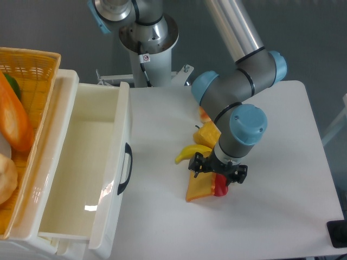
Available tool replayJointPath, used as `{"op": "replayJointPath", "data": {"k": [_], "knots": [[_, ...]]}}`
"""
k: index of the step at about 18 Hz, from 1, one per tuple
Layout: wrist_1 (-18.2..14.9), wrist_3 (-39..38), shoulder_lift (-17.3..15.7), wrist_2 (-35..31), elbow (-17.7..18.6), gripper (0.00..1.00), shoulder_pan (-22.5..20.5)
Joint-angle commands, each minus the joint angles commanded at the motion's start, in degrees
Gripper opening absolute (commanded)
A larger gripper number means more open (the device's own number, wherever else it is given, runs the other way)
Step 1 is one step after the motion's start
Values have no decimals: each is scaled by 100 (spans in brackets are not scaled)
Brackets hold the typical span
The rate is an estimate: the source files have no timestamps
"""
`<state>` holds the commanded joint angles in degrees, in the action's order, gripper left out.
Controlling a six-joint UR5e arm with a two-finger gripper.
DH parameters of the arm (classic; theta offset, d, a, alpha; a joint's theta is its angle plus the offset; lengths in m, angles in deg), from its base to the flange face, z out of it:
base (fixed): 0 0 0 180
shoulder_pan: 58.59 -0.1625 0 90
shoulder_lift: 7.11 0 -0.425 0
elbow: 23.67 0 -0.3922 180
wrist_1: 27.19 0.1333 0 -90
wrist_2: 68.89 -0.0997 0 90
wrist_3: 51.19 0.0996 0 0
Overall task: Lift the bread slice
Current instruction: 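Position the gripper fingers around the bread slice edge and close, then lift the gripped bread slice up off the table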
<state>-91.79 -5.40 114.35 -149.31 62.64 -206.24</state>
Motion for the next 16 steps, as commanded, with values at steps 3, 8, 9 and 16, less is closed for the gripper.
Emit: {"op": "replayJointPath", "data": {"k": [3,8,9,16], "knots": [[0,0,9,9,0,52,26],[0,0,0,184,-9,0,70],[0,9,-9,219,-9,0,70],[-52,0,-228,220,-18,0,132]]}}
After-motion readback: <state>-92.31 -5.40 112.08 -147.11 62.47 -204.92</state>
